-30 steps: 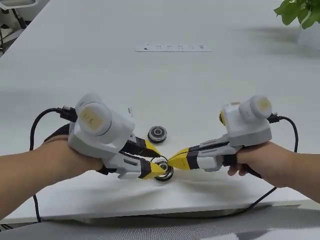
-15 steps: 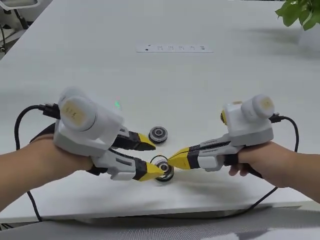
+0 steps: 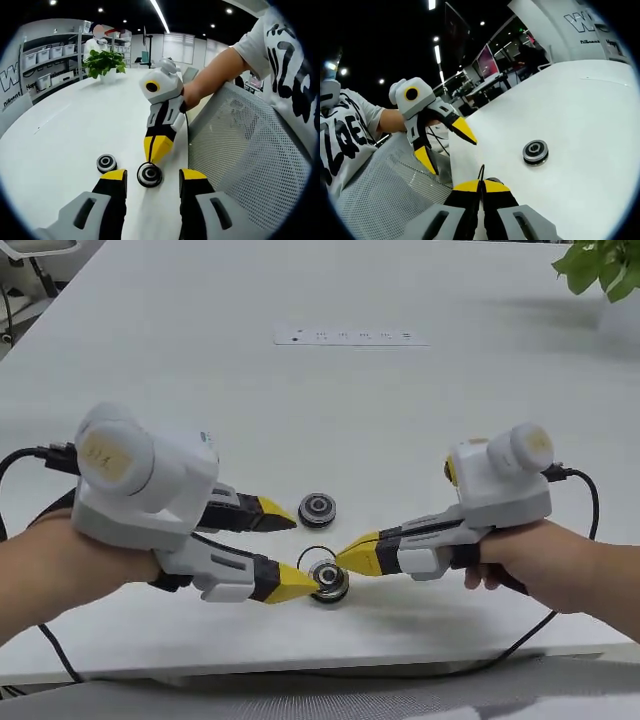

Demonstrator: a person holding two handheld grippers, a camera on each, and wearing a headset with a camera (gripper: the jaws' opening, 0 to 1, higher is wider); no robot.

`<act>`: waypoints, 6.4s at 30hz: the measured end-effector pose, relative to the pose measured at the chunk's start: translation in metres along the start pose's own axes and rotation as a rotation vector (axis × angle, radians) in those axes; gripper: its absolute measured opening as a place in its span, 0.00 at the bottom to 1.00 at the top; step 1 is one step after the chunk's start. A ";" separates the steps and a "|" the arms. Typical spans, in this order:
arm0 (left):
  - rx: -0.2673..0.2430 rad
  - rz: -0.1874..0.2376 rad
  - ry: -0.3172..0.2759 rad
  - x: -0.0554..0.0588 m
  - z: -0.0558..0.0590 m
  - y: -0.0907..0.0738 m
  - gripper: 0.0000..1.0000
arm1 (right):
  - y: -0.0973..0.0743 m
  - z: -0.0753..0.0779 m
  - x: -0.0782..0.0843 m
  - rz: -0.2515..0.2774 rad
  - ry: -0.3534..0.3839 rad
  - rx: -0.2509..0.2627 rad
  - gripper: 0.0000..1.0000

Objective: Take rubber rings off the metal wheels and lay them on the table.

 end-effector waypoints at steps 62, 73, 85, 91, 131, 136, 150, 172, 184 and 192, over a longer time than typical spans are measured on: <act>-0.150 0.055 -0.080 0.024 -0.011 -0.066 0.80 | 0.058 -0.013 -0.031 -0.021 -0.048 -0.065 0.00; -0.149 0.038 -0.087 0.030 -0.009 -0.067 0.85 | 0.065 -0.005 -0.021 -0.039 -0.043 -0.033 0.00; -0.145 0.033 -0.086 0.030 -0.007 -0.066 0.84 | 0.067 0.006 -0.012 -0.067 -0.028 0.025 0.00; -0.141 0.028 -0.089 0.031 -0.005 -0.066 0.84 | 0.067 0.010 -0.009 -0.076 -0.043 0.050 0.00; -0.128 0.016 -0.080 0.024 -0.008 -0.060 0.80 | 0.043 0.010 -0.032 0.015 -0.092 0.090 0.15; -0.125 0.016 -0.077 0.021 -0.010 -0.058 0.79 | 0.035 0.012 -0.035 0.029 -0.102 0.096 0.16; -0.104 0.014 -0.063 0.014 -0.011 -0.049 0.77 | 0.008 0.018 -0.036 0.051 -0.116 0.120 0.17; -0.072 0.015 -0.038 -0.002 -0.015 -0.030 0.73 | -0.019 0.018 -0.032 0.065 -0.134 0.142 0.20; -0.054 0.017 -0.041 -0.006 -0.016 -0.018 0.70 | -0.019 0.016 -0.020 0.041 -0.145 0.124 0.21; -0.038 0.014 -0.044 -0.007 -0.016 -0.010 0.67 | -0.018 0.018 -0.008 0.003 -0.163 0.115 0.22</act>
Point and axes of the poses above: the centre of the closed fingertips' face, and the gripper's own axes: y roughly forward along the fingers, z roughly to its right, x roughly out of its underside, the point moved 2 cm from there along -y, roughly backward along the fingers, and after that the axes turned 4 degrees about x, right-handed, at the moved point
